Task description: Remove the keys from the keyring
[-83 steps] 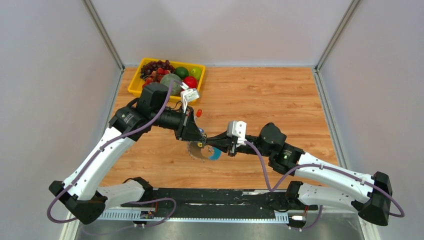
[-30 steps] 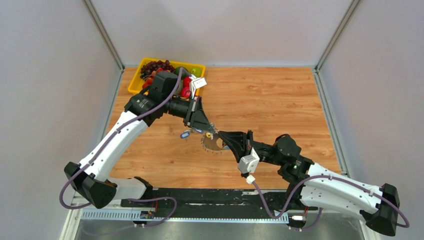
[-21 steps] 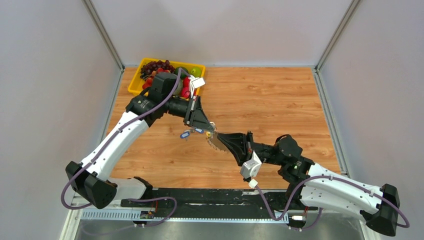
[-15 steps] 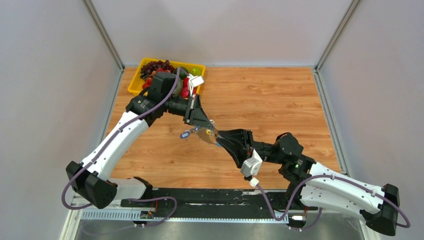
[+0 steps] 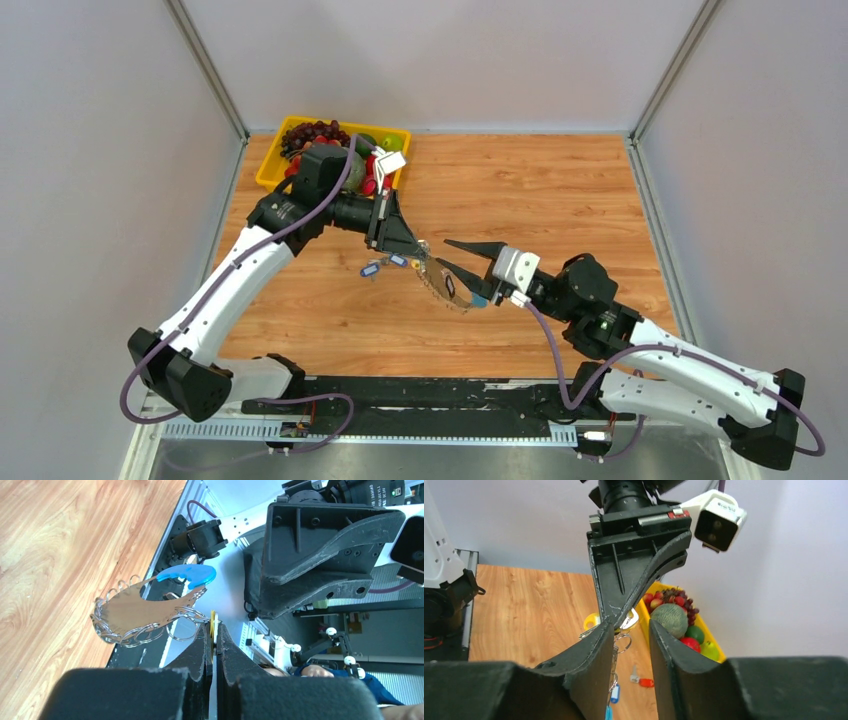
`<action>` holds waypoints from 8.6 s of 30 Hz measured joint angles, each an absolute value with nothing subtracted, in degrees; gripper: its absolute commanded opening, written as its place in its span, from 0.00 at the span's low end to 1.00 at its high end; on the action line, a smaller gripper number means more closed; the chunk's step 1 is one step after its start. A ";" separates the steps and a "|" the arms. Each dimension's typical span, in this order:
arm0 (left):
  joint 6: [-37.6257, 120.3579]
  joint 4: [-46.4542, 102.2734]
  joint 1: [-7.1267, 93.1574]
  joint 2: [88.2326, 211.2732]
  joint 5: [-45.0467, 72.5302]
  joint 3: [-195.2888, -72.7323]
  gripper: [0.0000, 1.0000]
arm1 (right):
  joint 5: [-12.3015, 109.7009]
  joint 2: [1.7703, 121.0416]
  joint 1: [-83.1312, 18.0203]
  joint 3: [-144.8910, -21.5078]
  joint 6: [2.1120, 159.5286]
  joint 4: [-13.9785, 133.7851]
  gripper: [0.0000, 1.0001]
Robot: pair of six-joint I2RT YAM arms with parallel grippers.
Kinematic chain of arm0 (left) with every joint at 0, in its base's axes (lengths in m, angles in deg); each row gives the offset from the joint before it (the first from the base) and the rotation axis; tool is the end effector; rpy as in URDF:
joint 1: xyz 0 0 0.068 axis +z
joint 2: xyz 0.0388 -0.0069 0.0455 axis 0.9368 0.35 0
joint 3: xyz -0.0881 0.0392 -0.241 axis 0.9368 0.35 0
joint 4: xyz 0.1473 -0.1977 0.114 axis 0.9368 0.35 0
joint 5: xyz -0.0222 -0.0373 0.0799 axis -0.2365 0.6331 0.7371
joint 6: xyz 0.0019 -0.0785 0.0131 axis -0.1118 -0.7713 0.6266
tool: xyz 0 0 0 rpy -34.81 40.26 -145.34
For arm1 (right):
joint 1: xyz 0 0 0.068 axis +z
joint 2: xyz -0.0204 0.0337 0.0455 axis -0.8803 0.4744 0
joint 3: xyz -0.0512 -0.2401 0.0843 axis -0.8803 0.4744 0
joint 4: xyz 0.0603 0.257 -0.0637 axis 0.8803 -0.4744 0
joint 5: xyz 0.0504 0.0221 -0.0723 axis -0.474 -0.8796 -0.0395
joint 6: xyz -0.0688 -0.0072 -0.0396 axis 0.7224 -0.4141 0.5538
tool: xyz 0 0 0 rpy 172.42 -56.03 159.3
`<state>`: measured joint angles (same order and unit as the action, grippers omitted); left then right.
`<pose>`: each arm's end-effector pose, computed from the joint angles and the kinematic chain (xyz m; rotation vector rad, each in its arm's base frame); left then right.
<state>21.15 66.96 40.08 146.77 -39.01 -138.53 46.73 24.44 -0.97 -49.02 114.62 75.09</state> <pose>0.2191 -0.1924 0.3731 0.6625 2.2123 -1.7264 0.1060 0.2125 0.3651 -1.0624 0.8988 0.6066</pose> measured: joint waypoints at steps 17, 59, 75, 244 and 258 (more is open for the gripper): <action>21.11 66.90 40.08 145.68 -39.01 -138.55 0.00 | 50.36 29.51 -1.02 -51.16 105.00 70.15 0.32; 20.19 64.93 39.89 144.52 -39.16 -138.85 0.00 | 49.58 33.40 -1.19 -54.00 104.43 69.82 0.29; 20.00 64.75 39.89 144.45 -38.99 -139.16 0.00 | 50.67 31.04 -1.19 -53.98 104.19 69.89 0.30; 29.26 75.40 35.04 148.85 -36.23 -144.41 0.00 | 29.75 26.28 -4.12 -45.72 117.48 77.08 0.28; 29.29 75.38 35.04 148.78 -36.23 -144.41 0.00 | 36.42 23.59 -4.12 -45.48 113.61 76.55 0.34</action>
